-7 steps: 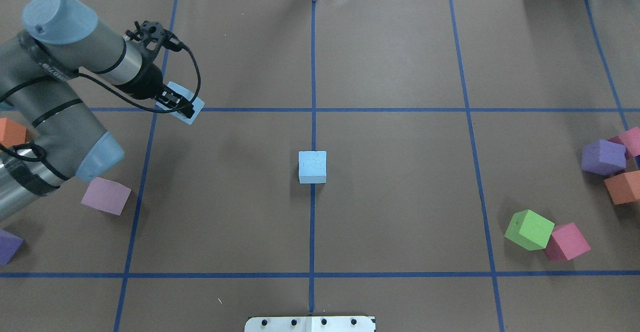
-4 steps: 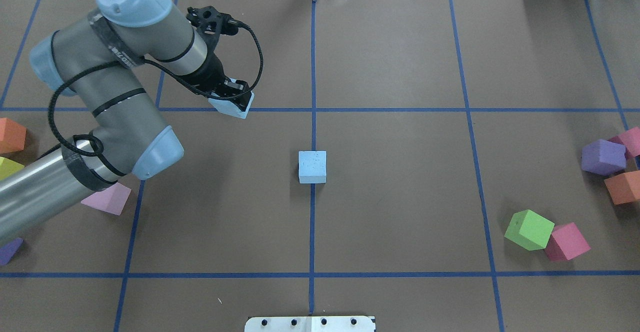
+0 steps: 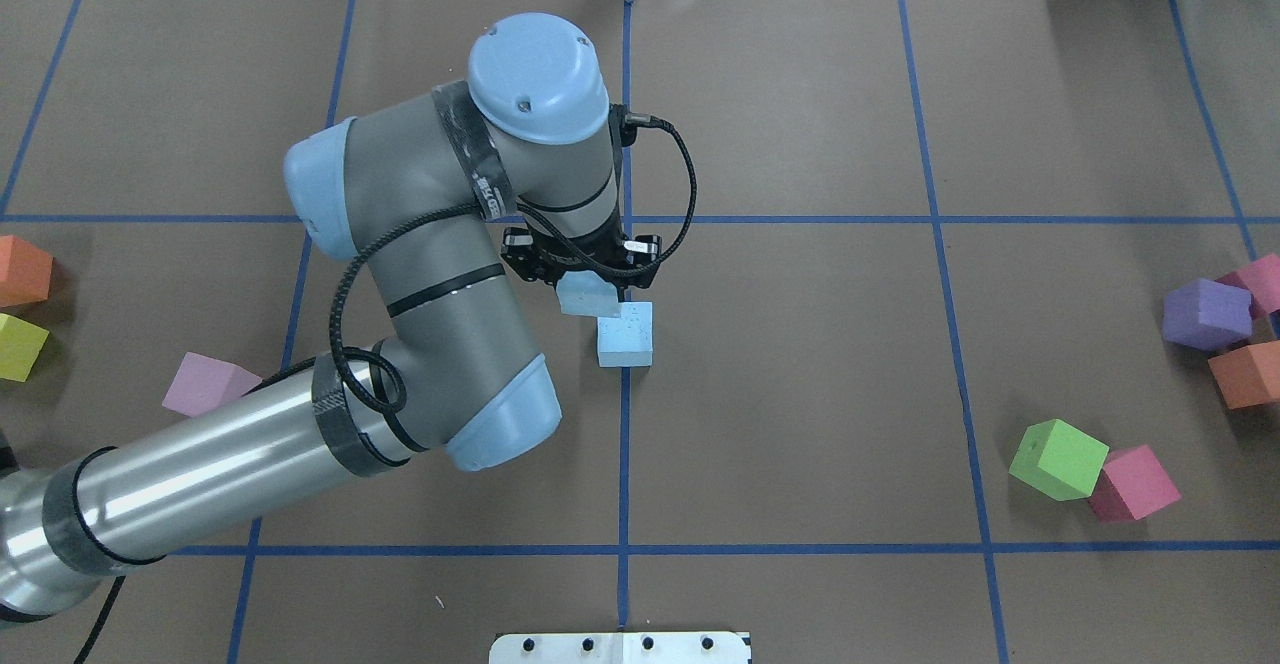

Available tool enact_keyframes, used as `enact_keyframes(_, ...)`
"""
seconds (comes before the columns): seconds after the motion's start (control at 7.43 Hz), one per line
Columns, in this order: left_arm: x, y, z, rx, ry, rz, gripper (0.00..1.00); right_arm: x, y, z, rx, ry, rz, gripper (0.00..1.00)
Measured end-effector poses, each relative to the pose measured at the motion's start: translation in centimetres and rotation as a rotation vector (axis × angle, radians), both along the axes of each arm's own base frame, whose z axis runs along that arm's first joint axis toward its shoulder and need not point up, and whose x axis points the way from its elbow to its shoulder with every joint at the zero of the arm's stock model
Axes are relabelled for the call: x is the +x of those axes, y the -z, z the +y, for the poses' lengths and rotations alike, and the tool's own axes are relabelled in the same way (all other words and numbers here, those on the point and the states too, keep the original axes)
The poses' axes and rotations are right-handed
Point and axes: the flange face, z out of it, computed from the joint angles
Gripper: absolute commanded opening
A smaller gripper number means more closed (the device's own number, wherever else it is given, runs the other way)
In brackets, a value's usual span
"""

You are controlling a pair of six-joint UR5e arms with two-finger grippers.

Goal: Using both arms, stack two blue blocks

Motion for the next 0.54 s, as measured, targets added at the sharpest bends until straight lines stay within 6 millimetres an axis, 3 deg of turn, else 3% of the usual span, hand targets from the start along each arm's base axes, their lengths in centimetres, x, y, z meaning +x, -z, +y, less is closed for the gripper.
enact_keyframes(0.27,3.8,-0.3,1.5,-0.026,0.017,-0.047,0.48,0.0,0.0,0.0,0.0,0.0,0.0,1.0)
enact_keyframes(0.54,5.0,-0.6,1.7,-0.029,0.019,-0.054,0.5,0.0,0.0,0.0,0.0,-0.001,0.0,1.0)
